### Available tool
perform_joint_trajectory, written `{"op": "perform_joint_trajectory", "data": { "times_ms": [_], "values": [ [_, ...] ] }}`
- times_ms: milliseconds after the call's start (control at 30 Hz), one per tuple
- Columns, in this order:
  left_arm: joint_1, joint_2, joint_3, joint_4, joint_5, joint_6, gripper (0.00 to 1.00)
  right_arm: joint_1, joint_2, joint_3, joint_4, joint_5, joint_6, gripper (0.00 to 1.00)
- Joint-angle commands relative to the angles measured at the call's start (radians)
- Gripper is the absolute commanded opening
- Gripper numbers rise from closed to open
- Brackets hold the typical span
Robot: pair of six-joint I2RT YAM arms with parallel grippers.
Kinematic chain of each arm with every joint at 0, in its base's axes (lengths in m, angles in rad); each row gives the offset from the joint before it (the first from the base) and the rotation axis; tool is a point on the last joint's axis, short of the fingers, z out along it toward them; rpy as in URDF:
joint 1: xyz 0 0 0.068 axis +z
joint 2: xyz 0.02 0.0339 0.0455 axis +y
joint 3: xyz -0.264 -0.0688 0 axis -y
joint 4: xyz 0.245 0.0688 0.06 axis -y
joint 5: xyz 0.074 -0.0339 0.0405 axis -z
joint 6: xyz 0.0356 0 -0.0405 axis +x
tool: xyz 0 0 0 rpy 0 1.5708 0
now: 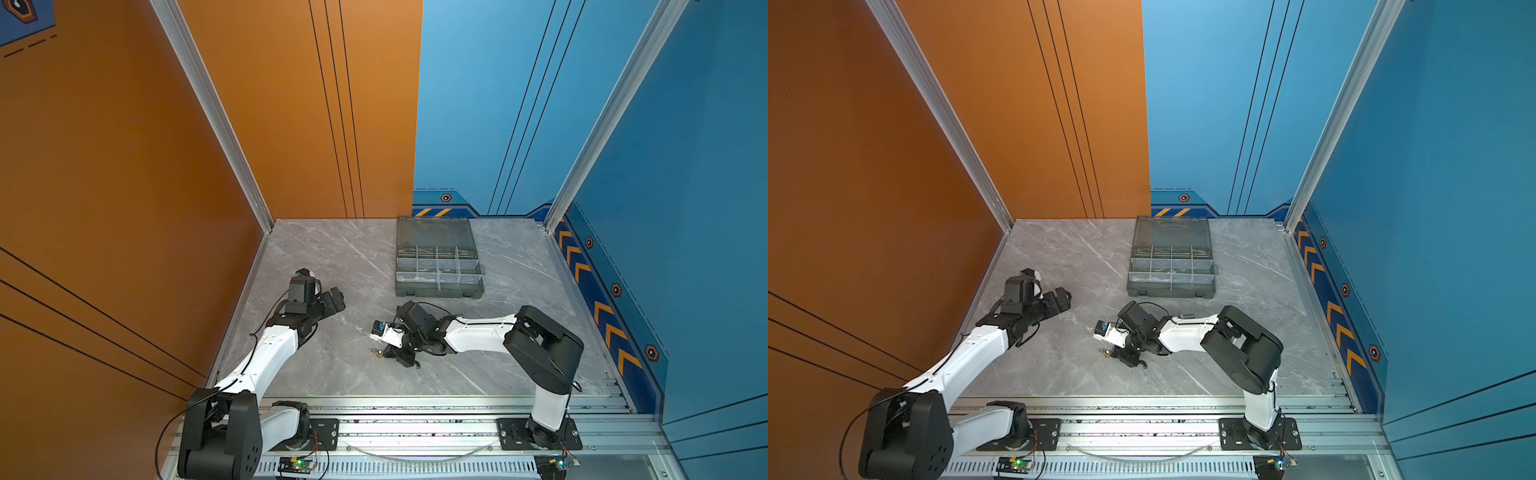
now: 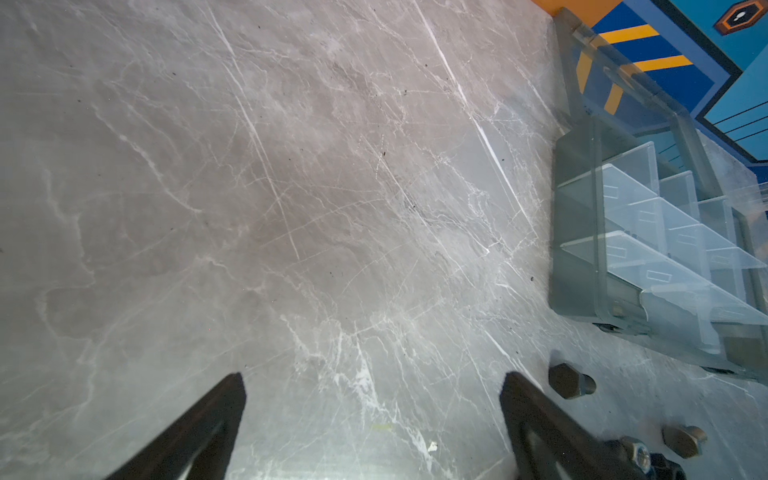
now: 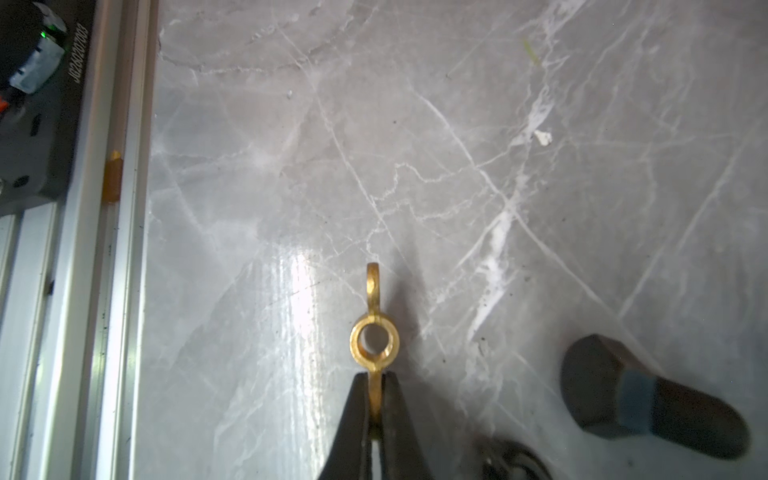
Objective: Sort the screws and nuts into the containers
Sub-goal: 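Lower the right gripper and close it on the brass wing nut, then carry the brass wing nut with the right gripper into the organizer box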
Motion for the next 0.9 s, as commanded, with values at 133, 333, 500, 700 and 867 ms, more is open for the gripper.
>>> {"op": "perform_joint_trajectory", "data": {
  "times_ms": [133,333,500,700,867],
  "values": [
    [0.015,-0.04,0.009,-0.012,0.033,0.006,0.98,-0.047,-0.124,0.085,-0.03,-0.062,0.064,0.0],
    [0.016,-0.054,0.006,-0.009,0.025,-0.01,0.98,-0.151,-0.148,0.191,-0.073,-0.009,0.161,0.0],
    [0.016,-0.063,0.007,-0.011,0.045,-0.011,0.98,-0.265,-0.121,0.302,-0.098,0.063,0.21,0.0],
    [0.015,-0.07,0.006,-0.006,0.083,-0.014,0.98,-0.365,-0.008,0.449,-0.101,0.128,0.25,0.0],
    [0.014,-0.066,0.002,0.009,0.123,-0.029,0.98,-0.409,0.124,0.585,-0.148,0.172,0.26,0.0]
  ]
}}
